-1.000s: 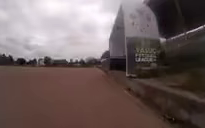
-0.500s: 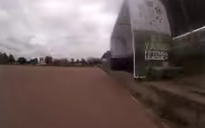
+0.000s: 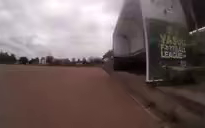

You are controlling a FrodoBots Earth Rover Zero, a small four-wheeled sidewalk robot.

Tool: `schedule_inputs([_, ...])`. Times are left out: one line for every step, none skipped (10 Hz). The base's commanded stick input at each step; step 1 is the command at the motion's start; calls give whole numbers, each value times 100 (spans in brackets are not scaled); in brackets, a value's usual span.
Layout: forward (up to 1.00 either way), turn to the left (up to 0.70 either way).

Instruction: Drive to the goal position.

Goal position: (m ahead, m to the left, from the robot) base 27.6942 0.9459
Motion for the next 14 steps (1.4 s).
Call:
schedule_inputs([100, 0])
schedule_inputs([100, 0])
schedule_inputs([100, 0])
schedule_inputs([100, 0])
schedule_inputs([100, 0])
schedule_inputs([100, 0])
schedule_inputs([100, 0])
schedule_inputs([100, 0])
schedule_inputs([100, 27])
schedule_inputs([100, 14])
schedule_inputs([100, 1])
schedule_inputs([100, 0])
schedule_inputs([100, 0])
schedule_inputs([100, 0])
